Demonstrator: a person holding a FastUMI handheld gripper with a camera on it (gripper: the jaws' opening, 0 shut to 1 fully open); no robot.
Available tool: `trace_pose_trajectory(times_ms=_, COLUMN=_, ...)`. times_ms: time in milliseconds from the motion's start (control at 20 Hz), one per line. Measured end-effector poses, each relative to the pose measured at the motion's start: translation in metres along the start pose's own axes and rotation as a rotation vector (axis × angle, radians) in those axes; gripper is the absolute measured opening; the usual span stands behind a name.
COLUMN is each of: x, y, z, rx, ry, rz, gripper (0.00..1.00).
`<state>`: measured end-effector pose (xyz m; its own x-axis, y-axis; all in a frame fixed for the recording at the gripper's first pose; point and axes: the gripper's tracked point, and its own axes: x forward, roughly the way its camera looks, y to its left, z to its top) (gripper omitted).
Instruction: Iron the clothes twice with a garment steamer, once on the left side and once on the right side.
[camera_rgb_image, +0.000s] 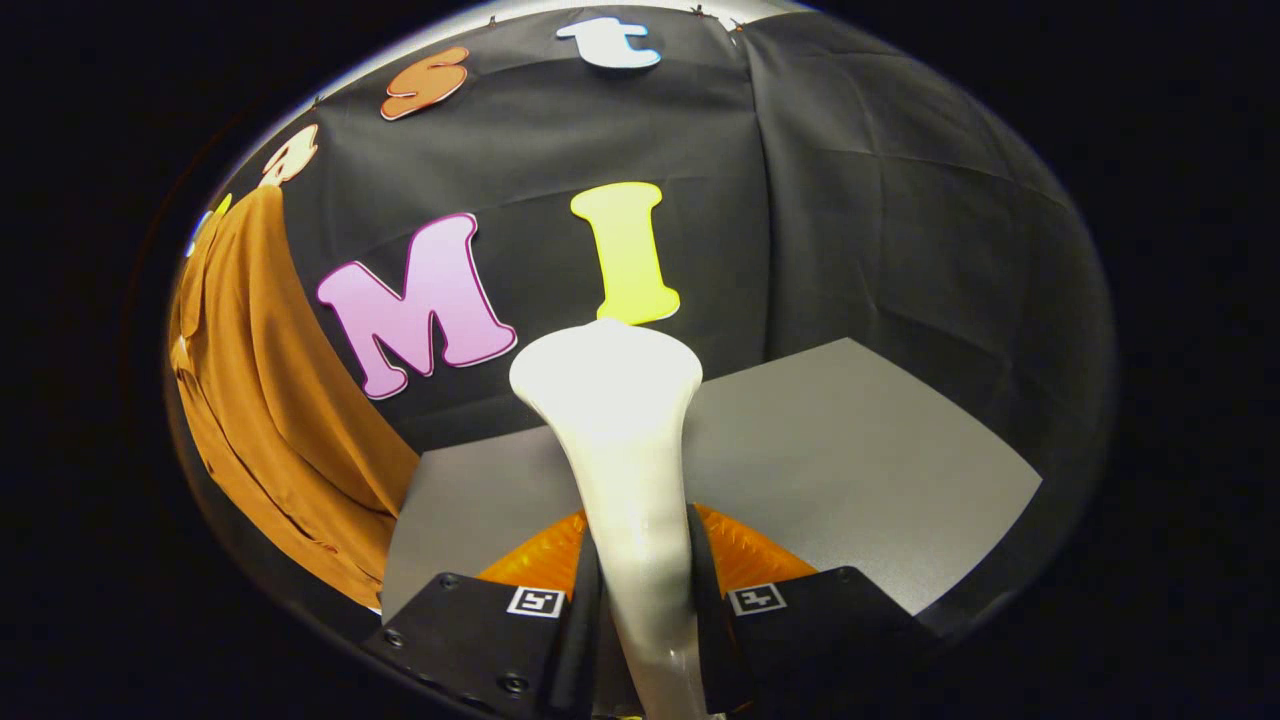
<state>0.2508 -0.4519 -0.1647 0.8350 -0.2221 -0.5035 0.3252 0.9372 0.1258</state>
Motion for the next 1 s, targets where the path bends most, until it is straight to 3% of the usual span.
trace_pose_trajectory(times_ms=400, x=-0.054, y=0.034, z=0.025, rx=-0.044, ry=-0.145, rz=-0.005, gripper=0.44)
trace_pose_trajectory(times_ms=1000, x=-0.118, y=0.199, z=0.025, rx=-0.119, ry=-0.304, rz=0.068, gripper=0.44)
